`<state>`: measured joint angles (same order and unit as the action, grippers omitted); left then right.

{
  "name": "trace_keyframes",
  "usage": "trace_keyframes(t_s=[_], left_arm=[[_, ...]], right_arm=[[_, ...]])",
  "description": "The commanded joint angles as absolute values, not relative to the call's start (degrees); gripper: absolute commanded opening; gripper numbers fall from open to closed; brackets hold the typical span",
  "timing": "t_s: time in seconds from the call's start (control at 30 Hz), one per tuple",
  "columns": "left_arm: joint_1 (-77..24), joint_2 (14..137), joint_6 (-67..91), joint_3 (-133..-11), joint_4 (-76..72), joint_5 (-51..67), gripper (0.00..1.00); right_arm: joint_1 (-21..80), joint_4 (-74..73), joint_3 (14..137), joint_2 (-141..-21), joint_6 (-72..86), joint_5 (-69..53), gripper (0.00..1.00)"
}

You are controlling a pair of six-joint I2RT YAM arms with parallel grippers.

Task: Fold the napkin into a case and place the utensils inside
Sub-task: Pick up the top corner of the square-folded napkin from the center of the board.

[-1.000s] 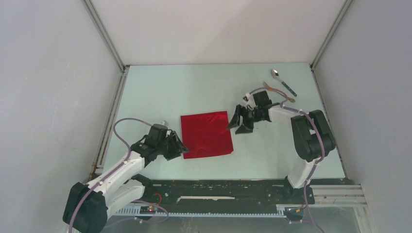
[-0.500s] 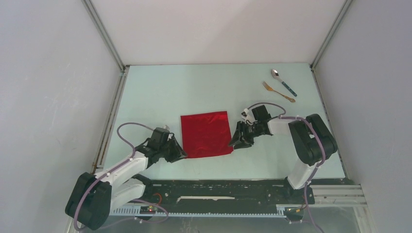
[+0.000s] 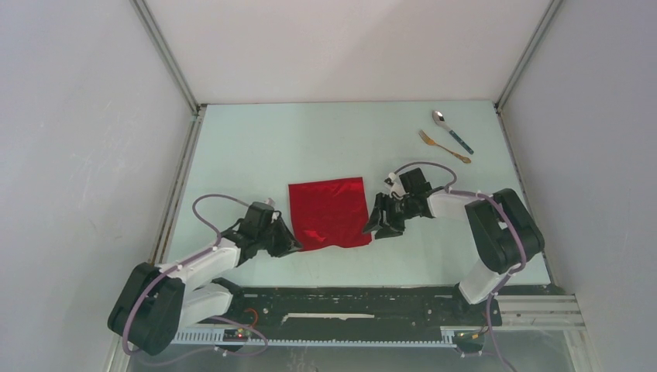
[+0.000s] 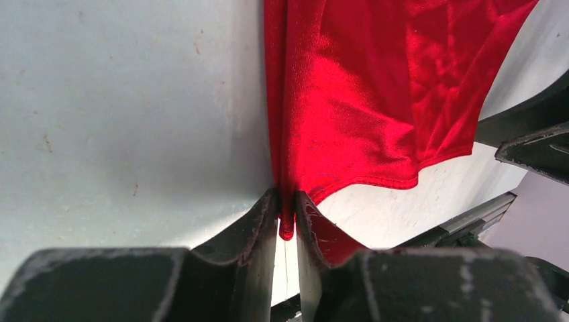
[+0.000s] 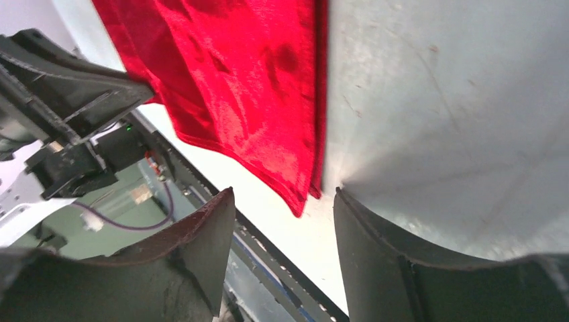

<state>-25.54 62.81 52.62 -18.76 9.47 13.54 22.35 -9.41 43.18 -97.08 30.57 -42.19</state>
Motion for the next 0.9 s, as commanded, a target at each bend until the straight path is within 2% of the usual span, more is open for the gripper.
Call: trace_keyframes(t_s=[0.0, 0.07, 0.3, 0.43, 0.57, 0.73, 0.87], left_arm=[[-26.02, 60.94, 53.01, -17.59, 11.31, 12.06, 0.24], [-26.02, 59.62, 52.92, -17.24, 12.68, 11.74, 0.25], [-26.02, 53.9, 52.44, -17.66, 18.79, 10.14, 0.44], [-26.02, 50.71, 51.42, -19.56, 22.85, 8.19, 0.5], [-25.97, 49.97, 51.24, -20.62, 23.99, 7.86, 0.51], [-26.02, 50.03, 50.92, -20.92, 23.99, 7.52, 0.51], [-26.01, 50.23, 50.89, -20.83, 23.92, 7.56, 0.51]], right_arm=[[22.67, -16.31, 42.28, -91.97, 29.73, -33.2, 0.64], [23.31, -16.57, 42.04, -90.56, 30.78, -33.57, 0.63], [24.14, -13.86, 41.97, -91.09, 33.2, -36.94, 0.46], [24.95, -12.93, 41.82, -92.25, 33.89, -36.48, 0.45], [25.45, -11.96, 41.73, -92.88, 34.29, -36.65, 0.45], [25.93, -11.01, 41.74, -93.08, 34.94, -37.47, 0.38], [26.04, -11.05, 41.75, -92.26, 35.3, -37.55, 0.29]])
